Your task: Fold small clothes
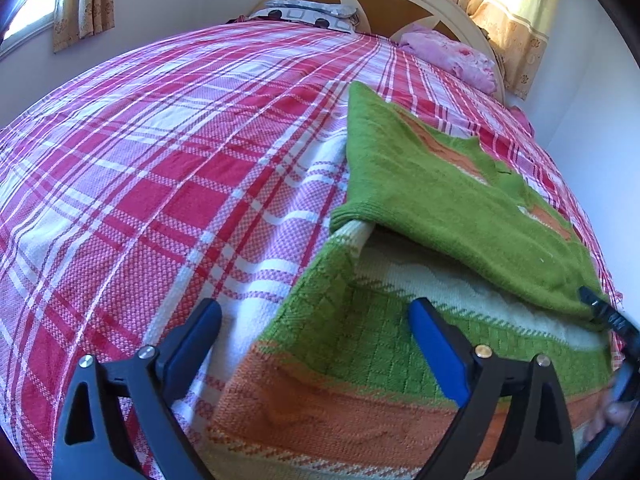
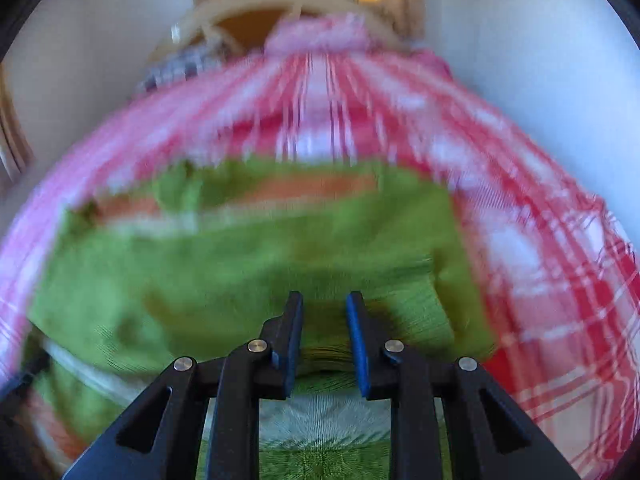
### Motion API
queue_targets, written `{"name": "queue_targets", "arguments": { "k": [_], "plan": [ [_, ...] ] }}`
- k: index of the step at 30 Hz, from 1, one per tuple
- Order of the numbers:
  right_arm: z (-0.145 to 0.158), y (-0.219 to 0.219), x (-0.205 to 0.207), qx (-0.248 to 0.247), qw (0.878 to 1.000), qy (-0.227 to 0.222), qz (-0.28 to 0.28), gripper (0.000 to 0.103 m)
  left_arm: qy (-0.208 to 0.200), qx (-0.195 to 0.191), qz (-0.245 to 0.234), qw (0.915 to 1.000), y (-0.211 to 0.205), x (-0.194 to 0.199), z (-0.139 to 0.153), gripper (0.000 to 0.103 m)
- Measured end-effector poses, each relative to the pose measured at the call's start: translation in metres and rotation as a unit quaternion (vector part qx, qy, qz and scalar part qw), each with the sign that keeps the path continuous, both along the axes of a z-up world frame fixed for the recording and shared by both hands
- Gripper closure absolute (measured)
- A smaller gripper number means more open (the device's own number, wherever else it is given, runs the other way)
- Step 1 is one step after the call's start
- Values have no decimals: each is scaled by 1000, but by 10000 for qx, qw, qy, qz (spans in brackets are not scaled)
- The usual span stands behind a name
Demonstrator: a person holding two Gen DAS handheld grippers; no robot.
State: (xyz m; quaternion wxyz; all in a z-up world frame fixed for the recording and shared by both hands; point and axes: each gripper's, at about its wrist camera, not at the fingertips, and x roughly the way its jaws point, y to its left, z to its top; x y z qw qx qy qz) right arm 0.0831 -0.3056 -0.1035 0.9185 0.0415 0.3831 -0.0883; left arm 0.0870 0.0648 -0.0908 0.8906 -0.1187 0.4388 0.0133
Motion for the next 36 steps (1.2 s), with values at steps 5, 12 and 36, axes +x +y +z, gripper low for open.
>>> {"name": "queue_targets", "arguments": {
  "k": [5, 12, 36],
  "plan": [
    [1, -3, -5, 39, 9999, -100, 11, 78, 18, 101, 10, 9999, -2, 2, 0, 4],
    [39, 10, -72, 432, 9940, -989, 195, 54, -9, 110, 22, 9999, 0, 1, -1, 3],
    [58, 9, -225, 424, 9869, -1554, 79, 48, -771, 1032, -687, 9893, -32, -103, 51, 4]
  ]
}}
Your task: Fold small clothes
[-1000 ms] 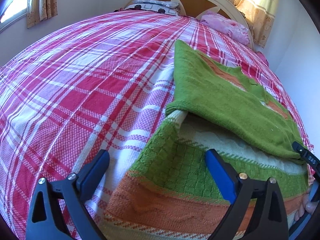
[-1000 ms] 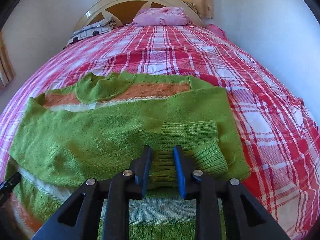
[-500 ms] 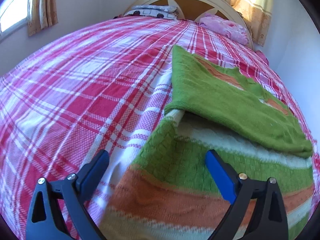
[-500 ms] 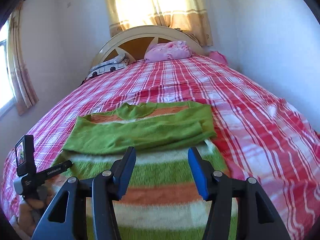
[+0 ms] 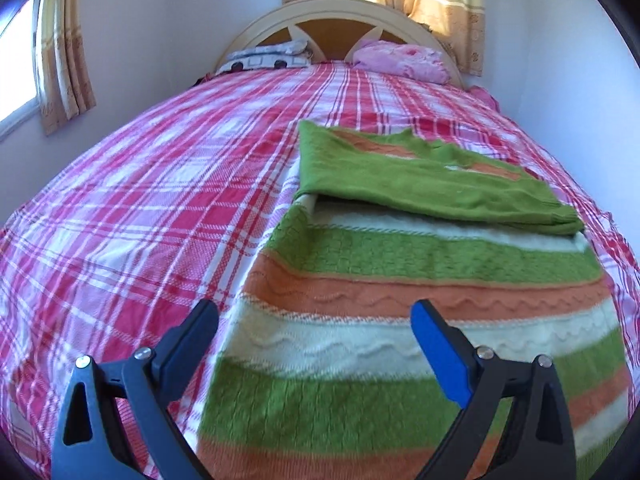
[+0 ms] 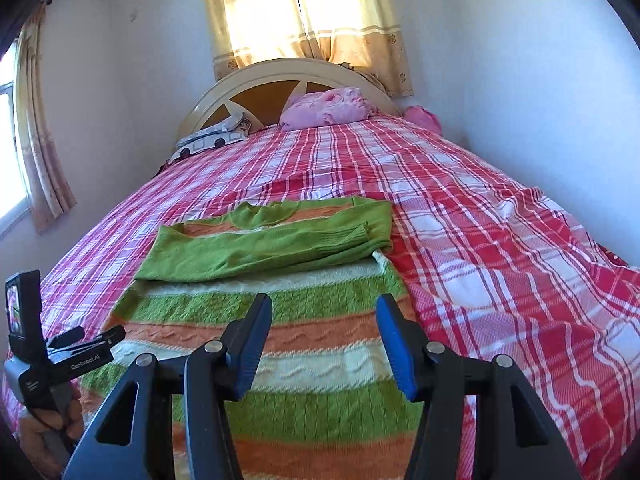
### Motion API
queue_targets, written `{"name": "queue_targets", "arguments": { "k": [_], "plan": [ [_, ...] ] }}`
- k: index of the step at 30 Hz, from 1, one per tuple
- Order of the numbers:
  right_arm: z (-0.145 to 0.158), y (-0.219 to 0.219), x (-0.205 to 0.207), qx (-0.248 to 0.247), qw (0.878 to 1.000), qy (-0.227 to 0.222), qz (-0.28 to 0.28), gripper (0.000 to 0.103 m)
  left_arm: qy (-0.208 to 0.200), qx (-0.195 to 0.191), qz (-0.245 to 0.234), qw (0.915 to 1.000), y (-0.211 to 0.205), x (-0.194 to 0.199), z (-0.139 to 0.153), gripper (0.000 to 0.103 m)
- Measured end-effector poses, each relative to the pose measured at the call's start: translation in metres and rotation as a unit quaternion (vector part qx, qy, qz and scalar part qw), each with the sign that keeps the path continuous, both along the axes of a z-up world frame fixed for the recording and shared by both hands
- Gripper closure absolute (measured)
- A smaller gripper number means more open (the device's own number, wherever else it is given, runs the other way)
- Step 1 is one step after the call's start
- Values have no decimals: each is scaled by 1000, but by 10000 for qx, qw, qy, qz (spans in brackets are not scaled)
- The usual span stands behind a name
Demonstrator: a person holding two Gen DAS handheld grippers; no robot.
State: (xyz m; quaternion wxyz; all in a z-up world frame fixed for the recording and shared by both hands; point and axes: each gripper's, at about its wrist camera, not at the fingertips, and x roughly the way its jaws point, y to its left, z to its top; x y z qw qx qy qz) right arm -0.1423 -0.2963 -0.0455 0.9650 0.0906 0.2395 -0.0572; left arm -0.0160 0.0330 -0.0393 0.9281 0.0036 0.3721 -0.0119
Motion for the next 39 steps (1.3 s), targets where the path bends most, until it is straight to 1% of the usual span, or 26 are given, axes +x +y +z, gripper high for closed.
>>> {"name": "queue_targets", "arguments": {
  "k": [2, 7, 13, 17, 19, 23, 27, 30, 33, 36, 38, 39],
  "plan": [
    [0, 2, -8, 1, 10000, -13, 37, 48, -70, 55, -13, 10000, -2, -8, 5, 4],
    [2, 6, -28, -65, 9999, -91, 59, 48, -157, 37, -72, 9998, -2, -28, 13, 4],
    [8, 9, -56, -121, 9996, -261, 39, 48, -358, 147, -297, 9988, -4, -60, 20, 4],
    [8, 17, -73, -162, 9992, -329, 128, 48, -332, 270, -465, 9980, -2, -81, 17, 4],
    [5, 22, -78, -253, 9992, -285, 156, 48, -279, 319, -597, 9973, 2, -93, 13, 4],
    [-5, 28, -91, -272, 9992, -219, 181, 48, -253, 164, -823, 9962, 16, -118, 2, 4],
    [-12, 32, -108, -309, 9989, -230, 278, 48, -153, -162, -1112, 9936, 32, -143, -14, 4],
    [-12, 36, -117, -487, 9979, -330, 267, 48, -28, -190, -1214, 9924, 39, -160, -29, 4],
    [-12, 40, -111, -595, 9979, -155, 182, 48, 54, -111, -1194, 9928, 38, -166, -39, 4],
    [-17, 39, -107, -631, 9980, 58, 31, 48, 216, -212, -1188, 9925, 39, -162, -44, 5],
    [-21, 36, -106, -636, 9977, 177, -125, 48, 212, -273, -1220, 9919, 40, -161, -44, 5],
    [-21, 34, -105, -644, 9976, 205, -179, 48, 233, -341, -1267, 9911, 39, -161, -44, 9]
  ]
}}
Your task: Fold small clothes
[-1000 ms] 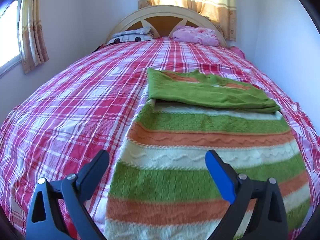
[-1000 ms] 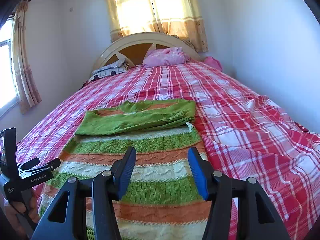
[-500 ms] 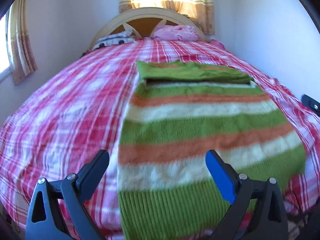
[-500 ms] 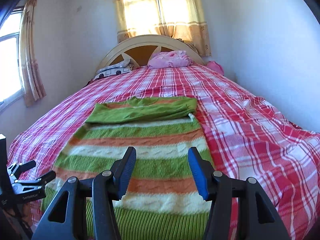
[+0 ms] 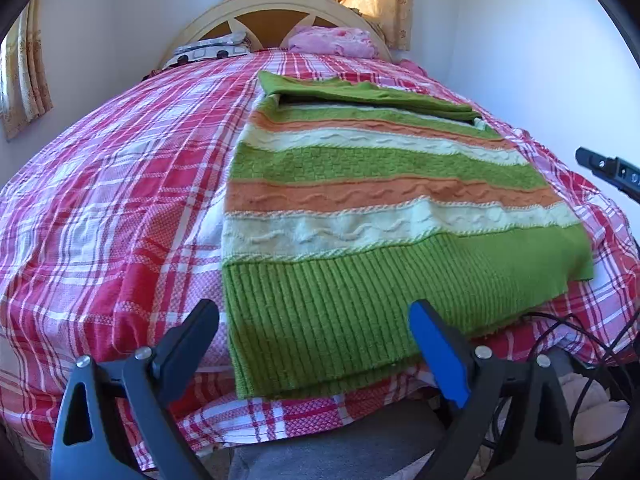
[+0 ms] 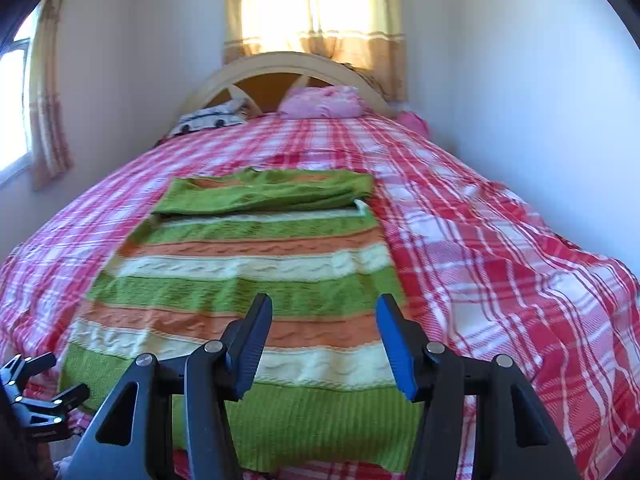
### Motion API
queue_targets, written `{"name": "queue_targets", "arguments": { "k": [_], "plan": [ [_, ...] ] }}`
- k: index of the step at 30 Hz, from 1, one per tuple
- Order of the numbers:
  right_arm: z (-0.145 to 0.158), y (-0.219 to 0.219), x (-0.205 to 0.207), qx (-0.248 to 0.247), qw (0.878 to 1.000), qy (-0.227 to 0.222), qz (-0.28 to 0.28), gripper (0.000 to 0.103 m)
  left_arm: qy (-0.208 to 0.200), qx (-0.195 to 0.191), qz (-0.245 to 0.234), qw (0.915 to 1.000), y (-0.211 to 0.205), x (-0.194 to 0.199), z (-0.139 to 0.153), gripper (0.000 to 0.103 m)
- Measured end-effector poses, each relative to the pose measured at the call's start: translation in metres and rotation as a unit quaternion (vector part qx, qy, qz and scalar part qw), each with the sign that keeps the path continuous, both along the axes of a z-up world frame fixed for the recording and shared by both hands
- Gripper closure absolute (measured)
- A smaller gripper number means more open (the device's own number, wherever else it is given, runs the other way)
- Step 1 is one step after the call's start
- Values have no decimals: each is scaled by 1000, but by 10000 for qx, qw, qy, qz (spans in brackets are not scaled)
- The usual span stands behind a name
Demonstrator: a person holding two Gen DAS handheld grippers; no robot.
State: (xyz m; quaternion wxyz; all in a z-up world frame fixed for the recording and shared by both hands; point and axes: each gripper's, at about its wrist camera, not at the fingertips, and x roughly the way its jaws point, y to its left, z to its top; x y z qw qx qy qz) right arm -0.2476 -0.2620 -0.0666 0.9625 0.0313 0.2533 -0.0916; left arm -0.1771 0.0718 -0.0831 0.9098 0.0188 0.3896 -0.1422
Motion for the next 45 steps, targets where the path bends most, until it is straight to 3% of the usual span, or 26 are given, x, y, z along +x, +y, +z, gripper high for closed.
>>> {"name": "queue_targets", "arguments": {
  "k": [3, 7, 11, 16, 17, 18, 19, 21, 28, 32, 40, 43, 45],
  "plan": [
    [-1, -3, 0, 13, 10000, 51, -75, 48, 191, -111, -135, 9997, -2, 1, -5, 23],
    [-1, -2, 0, -25, 9999, 44, -108, 48, 122, -3, -131, 9998, -5, -2, -5, 28],
    [1, 0, -2, -111, 9998, 29, -146, 48, 131, -99, -258, 9995, -4, -6, -4, 53],
    [3, 0, -4, -115, 9998, -7, -155, 48, 103, 66, -373, 9992, -10, -11, -5, 59],
    [3, 0, -4, -117, 9998, -16, -154, 48, 97, 72, -359, 9993, -10, -9, -5, 68],
    [4, 0, -4, -119, 9998, -23, -153, 48, 85, 60, -339, 9994, -9, -8, -5, 84],
    [4, 0, -4, -119, 9998, -25, -153, 48, 77, 1, -327, 9994, -8, -7, -5, 91],
    [3, -1, -4, -90, 9999, -20, -143, 48, 78, -141, -333, 9993, -5, -5, -3, 96],
    [5, -1, -3, -38, 9999, -83, -101, 48, -287, -319, -689, 9967, -26, 9, 25, 98],
    [4, -3, 2, -47, 9999, -17, -120, 48, -540, -522, -894, 9932, -47, 30, 49, 98],
    [1, -14, 13, 59, 9999, -7, -109, 48, -906, -518, -1152, 9878, -90, 89, 81, 98],
    [0, -15, 17, 189, 9998, -6, 92, 48, -757, -707, -1135, 9881, -82, 102, 86, 97],
    [1, -11, 19, 296, 9986, -81, 424, 48, -709, -896, -1143, 9869, -60, 100, 89, 89]
  ]
}}
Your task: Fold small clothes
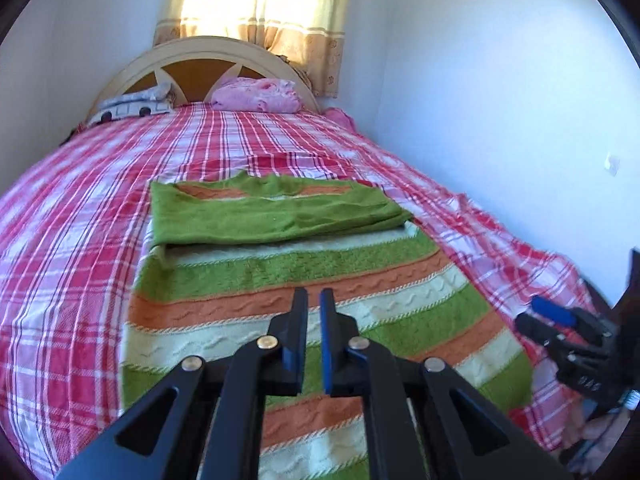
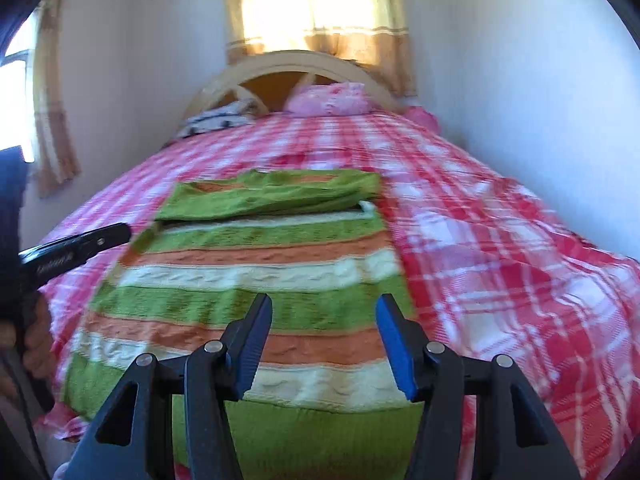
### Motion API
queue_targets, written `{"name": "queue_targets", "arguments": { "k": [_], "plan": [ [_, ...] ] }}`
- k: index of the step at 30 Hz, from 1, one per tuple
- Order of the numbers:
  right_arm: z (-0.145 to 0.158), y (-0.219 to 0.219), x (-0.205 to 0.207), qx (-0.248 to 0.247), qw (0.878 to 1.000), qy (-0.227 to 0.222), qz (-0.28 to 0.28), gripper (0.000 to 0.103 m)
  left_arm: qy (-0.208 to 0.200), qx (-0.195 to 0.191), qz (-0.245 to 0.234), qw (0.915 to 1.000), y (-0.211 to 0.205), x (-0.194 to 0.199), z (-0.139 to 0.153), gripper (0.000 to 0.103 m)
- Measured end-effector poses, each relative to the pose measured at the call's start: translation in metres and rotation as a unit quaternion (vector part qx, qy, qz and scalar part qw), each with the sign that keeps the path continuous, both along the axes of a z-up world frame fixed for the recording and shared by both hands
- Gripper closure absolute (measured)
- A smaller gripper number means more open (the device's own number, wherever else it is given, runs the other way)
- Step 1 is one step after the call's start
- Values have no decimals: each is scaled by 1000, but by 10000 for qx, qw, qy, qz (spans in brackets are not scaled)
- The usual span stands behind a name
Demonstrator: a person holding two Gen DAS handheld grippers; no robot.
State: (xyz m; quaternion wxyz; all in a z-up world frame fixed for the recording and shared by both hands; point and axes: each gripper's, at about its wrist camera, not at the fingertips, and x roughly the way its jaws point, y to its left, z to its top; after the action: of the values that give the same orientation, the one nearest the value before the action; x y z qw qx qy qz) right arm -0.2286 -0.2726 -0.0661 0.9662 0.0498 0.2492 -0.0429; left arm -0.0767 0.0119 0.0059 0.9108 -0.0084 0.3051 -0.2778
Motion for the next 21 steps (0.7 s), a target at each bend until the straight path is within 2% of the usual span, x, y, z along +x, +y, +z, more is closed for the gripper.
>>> {"name": "queue_targets", "arguments": {
  "k": [1, 2, 3, 4, 5, 6, 8, 10, 12, 15, 18, 21],
  "plan": [
    [0, 7, 2, 28, 9994, -27, 330, 48, -46, 13, 36, 10000, 11, -4, 2, 85],
    [0, 13, 3, 21, 9986, -27, 536, 48, -146, 101, 179, 9997, 29, -12, 4, 73],
    [0, 23, 5, -6, 9962, -21, 872, 48, -213, 160, 273, 9993, 38, -18, 5, 56],
    [-1, 32, 6, -17, 9938, -16, 1114, 48, -286, 207, 347, 9988, 52, -27, 6, 48],
    [-2, 40, 8, -7, 9914, -6, 1308, 48, -330, 205, 379, 9985, 66, -38, 6, 32],
    [-4, 48, 11, 45, 9885, 25, 1512, 48, -351, 135, 379, 9986, 80, -50, 5, 22],
    [-8, 63, 15, 123, 9844, 100, 1752, 48, -256, -130, 198, 9994, 108, -77, -1, 15],
    [-9, 80, 15, 36, 9800, 119, 1985, 48, -177, -99, 89, 9998, 122, -93, -7, 15],
    [-9, 100, 10, -144, 9718, 82, 2351, 48, -328, -1, 133, 9994, 133, -111, -14, 15],
    [-15, 138, 2, -466, 9528, 110, 2999, 48, -425, 27, 209, 9989, 145, -122, -15, 13],
    [-32, 180, -1, -612, 9260, 350, 3708, 48, -624, 373, 481, 9962, 155, -123, -8, 11],
    [-49, 218, 3, -741, 9016, 645, 4213, 48, -725, 347, 684, 9944, 175, -126, -2, 10]
  ]
}}
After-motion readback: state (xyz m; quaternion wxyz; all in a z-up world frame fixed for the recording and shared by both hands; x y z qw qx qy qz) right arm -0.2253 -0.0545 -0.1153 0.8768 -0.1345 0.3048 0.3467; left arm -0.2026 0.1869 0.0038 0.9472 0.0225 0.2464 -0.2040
